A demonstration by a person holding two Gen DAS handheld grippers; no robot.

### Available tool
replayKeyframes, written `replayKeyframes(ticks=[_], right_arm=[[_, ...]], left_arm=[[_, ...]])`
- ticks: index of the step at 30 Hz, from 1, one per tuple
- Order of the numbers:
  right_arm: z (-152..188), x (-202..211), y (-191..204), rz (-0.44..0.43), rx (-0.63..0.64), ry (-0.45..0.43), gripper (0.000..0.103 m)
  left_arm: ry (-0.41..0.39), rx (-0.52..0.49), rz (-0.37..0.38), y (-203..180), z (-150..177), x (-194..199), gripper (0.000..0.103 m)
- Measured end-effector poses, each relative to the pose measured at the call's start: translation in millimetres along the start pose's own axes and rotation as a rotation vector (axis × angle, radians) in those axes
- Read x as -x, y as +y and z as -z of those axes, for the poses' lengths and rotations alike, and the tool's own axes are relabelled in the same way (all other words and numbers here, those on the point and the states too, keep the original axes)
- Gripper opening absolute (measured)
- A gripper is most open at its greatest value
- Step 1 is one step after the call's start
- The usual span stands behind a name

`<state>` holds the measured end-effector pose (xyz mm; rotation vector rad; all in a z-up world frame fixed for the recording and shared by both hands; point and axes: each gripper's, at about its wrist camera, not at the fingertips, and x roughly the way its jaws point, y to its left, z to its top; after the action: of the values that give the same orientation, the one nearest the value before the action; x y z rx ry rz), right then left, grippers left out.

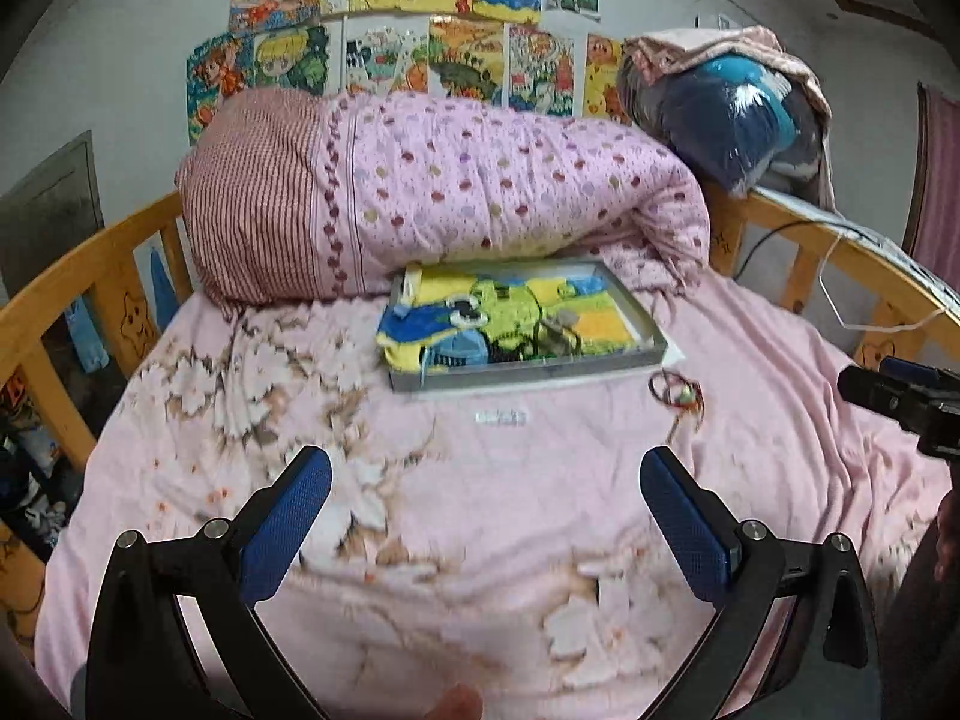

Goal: Organize jewelry
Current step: 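Move both tools toward the white hair clip and red bracelet on the sheet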

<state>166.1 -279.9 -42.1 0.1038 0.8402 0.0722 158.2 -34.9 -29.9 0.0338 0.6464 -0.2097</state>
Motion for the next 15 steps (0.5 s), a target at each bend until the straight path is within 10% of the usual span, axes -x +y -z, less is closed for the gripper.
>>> replayKeyframes(ticks=[15], right_arm=[[12,-25,-10,0.0,-0.089,0.169,0.103]], left_arm=[[0.2,-0.023,-0.035,-10,32,-18,0.101]])
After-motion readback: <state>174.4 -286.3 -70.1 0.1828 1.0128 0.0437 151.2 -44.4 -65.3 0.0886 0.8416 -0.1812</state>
